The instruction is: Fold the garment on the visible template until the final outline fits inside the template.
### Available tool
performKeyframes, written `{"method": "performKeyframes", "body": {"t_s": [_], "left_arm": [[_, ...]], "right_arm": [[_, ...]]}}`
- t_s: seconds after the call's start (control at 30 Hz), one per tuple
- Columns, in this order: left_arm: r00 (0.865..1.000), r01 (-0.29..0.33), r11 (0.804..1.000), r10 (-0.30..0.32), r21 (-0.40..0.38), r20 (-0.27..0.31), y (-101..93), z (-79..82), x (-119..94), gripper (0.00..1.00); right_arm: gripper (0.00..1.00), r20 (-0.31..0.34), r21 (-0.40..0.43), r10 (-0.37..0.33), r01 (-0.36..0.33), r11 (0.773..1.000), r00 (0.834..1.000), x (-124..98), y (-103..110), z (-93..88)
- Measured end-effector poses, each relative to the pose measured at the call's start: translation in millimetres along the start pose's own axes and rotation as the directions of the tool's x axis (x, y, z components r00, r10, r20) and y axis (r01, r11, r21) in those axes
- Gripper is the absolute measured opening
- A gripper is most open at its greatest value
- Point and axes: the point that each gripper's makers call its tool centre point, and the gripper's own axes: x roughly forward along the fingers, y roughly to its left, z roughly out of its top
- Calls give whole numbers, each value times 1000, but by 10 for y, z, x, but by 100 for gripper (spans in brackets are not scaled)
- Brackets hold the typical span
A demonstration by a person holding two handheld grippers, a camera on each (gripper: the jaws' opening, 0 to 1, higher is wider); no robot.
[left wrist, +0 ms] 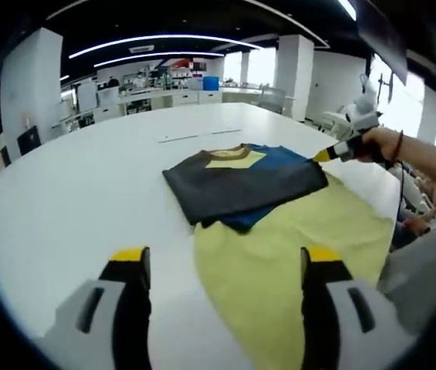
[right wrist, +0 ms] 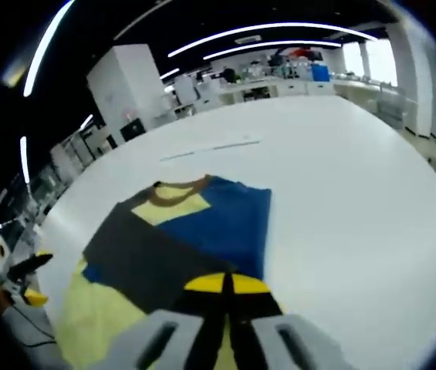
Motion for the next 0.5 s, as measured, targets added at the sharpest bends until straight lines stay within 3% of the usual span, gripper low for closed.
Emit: {"method": "performKeyframes", "body": {"t_s": [0.17,0.4,0.5], "left_arm": [[1000,5,1000,-5,-2,-8,9,-29,3,82],[1000,21,1000,-22,-11,-13,-13,-29,-14,84],[1000,28,1000,-28,2,-9,-27,-16,-18,87]], "right_arm": [[2,12,-6,-29,29,1000,999,-2,-52,13],[34,25,-1,33,-33,999,999,-144,106,72],[45,4,-18,97,-96,995,995,-192,225,26]]}}
